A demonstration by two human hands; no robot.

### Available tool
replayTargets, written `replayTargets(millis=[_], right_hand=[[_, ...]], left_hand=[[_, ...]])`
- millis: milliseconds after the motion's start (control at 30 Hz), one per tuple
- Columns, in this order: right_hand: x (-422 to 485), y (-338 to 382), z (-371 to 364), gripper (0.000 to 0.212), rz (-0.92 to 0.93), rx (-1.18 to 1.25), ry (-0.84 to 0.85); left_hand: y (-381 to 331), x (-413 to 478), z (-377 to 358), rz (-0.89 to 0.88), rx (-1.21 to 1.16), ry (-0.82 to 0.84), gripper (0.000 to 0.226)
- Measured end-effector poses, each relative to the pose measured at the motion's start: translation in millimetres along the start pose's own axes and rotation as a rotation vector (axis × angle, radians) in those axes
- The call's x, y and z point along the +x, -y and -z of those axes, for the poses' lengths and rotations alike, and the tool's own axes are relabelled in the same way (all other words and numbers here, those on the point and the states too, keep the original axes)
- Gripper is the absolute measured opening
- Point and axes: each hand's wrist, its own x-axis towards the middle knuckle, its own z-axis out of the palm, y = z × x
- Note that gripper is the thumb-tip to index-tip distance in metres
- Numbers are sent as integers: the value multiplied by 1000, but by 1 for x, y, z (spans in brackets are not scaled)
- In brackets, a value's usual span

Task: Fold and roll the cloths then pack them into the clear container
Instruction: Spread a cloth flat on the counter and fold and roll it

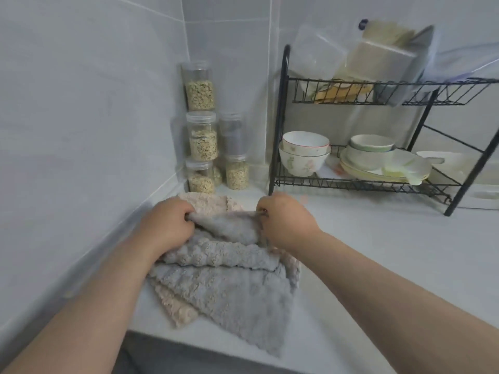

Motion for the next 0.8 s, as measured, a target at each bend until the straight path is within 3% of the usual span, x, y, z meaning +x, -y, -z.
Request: replayTargets(millis=[100, 233, 367, 633, 800], right_hand=[[-26, 4, 41, 14, -100, 78, -195], [-63, 8, 102, 14, -122, 140, -338], [-93, -3, 154, 14, -191, 199, -468], [-144, -48, 217, 8, -351, 569, -540], [-144, -97, 224, 9, -443, 502, -639]], left_hand=[[-8, -7, 24, -46, 26, -62, 21], [-19, -26, 60, -121, -29, -100, 26], [-48, -43, 93, -221, -238, -183, 17], [-131, -37, 111, -316, -546, -210, 10], [-186, -10, 93, -339, -572, -120, 14]])
